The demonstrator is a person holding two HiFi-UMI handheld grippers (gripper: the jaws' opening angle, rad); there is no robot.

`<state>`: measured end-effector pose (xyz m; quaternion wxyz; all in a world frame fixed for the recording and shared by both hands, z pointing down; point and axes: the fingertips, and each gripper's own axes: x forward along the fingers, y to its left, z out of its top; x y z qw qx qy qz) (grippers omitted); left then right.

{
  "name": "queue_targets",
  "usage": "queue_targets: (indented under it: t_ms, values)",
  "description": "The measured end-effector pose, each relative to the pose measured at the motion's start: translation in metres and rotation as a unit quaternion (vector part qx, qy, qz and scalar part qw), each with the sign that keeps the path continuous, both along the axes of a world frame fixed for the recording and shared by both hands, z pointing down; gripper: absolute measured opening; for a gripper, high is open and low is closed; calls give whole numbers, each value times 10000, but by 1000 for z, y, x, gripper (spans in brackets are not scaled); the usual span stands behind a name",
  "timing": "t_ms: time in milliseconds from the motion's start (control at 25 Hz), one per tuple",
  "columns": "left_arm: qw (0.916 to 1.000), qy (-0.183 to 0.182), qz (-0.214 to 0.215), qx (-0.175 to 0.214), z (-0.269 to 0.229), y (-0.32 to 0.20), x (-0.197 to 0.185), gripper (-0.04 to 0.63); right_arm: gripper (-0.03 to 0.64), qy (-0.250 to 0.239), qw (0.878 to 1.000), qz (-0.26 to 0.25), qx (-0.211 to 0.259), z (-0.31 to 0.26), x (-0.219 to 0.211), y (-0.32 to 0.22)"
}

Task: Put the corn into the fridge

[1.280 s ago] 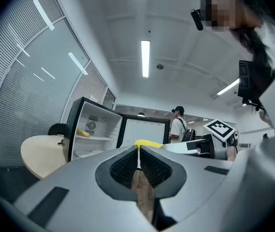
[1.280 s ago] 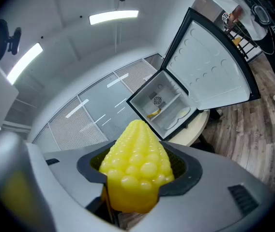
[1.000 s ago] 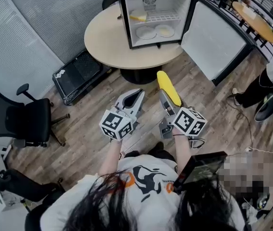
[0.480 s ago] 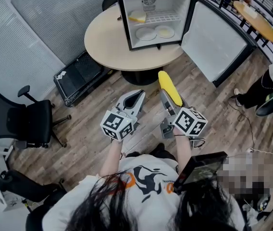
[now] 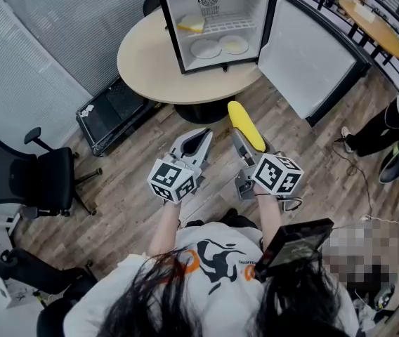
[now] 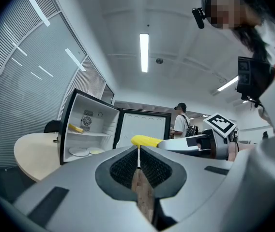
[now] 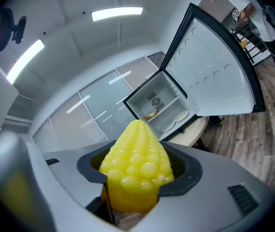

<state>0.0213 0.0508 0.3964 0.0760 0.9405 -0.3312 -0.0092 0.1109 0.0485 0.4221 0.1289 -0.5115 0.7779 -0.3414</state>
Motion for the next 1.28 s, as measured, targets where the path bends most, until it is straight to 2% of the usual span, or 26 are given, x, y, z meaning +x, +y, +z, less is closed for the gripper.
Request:
queue_targets:
  t_ms: [520, 880, 1280]
  values:
    - [9998, -97, -149, -83, 15, -3, 32, 11, 259, -24, 9996, -263, -116, 15, 26, -10]
    - [9993, -195, -223, -228, 23, -8, 30, 11, 259, -122, 9989, -376, -262, 29, 22, -20]
    - [9989, -144, -232, -379, 36, -65, 19, 11, 259, -73, 9989, -263, -386, 38, 21, -68]
